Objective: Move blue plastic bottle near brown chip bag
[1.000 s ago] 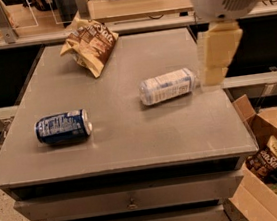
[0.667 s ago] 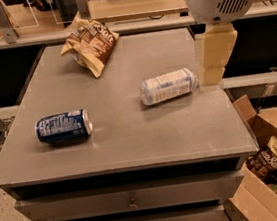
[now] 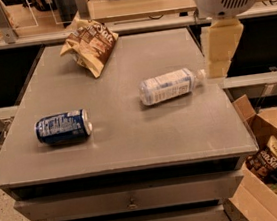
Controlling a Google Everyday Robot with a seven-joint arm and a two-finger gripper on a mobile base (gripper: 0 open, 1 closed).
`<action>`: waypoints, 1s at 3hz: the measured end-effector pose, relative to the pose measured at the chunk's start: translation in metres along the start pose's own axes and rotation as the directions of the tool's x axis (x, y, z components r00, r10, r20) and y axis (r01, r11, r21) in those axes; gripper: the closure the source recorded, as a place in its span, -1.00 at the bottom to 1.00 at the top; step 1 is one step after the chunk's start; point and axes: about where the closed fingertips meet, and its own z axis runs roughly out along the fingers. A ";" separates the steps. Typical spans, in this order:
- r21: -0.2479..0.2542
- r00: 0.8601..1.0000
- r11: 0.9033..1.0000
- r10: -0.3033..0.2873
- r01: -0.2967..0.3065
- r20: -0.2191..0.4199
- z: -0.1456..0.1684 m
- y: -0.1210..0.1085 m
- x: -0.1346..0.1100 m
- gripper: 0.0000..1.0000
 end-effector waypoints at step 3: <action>-0.101 0.996 0.991 0.085 -0.088 -0.039 0.093 -0.018 0.071 -1.00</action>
Offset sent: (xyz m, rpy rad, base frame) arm 0.0694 -0.0946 -0.0849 -0.0083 0.1483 -0.1345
